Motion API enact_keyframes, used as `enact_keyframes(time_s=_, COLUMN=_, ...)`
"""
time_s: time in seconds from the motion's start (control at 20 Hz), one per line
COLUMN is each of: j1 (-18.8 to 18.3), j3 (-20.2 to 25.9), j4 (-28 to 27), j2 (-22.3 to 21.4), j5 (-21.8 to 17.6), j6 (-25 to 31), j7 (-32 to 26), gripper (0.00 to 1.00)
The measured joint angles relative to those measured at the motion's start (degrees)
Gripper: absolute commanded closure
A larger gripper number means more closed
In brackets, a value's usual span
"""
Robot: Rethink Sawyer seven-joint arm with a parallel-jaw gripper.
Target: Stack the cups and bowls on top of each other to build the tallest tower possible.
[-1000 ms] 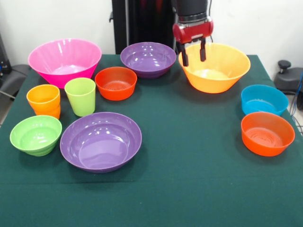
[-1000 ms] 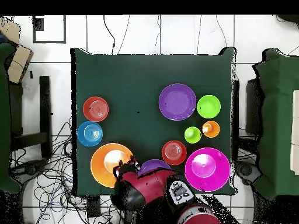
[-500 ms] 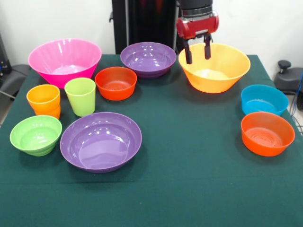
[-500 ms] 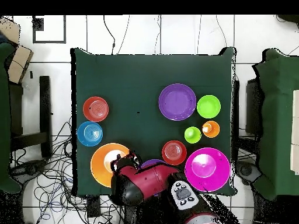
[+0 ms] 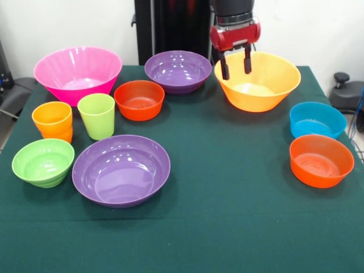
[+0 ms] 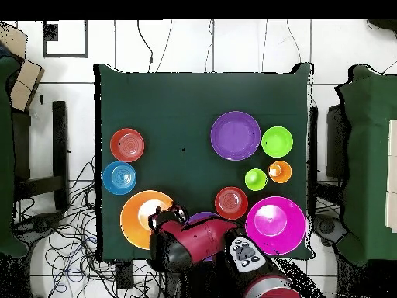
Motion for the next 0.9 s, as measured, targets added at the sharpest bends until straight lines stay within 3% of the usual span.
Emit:
enact_keyframes(time_s=0.15, j1=1.9, j3=-1.4, j4=-0.8, j2=1.6, j5=0.0, j6=-0.6, j7=0.0, gripper=0.00)
enact_keyframes(time_s=0.25, j1=5.8, j3=-4.4, j4=-2.5, j2=4.6, j5=0.0, j6=-2.7, j7=0.0, gripper=0.00)
enact_keyframes(time_s=0.6, j1=13.8, j3=-10.1, j4=-6.3, j2=12.2, j5=0.1, j6=-9.5, j7=0.0, gripper=0.00)
enact_keyframes(time_s=0.9, j1=15.4, j3=-12.2, j4=-7.3, j2=15.0, j5=0.8, j6=-11.8, j7=0.0, gripper=0.00)
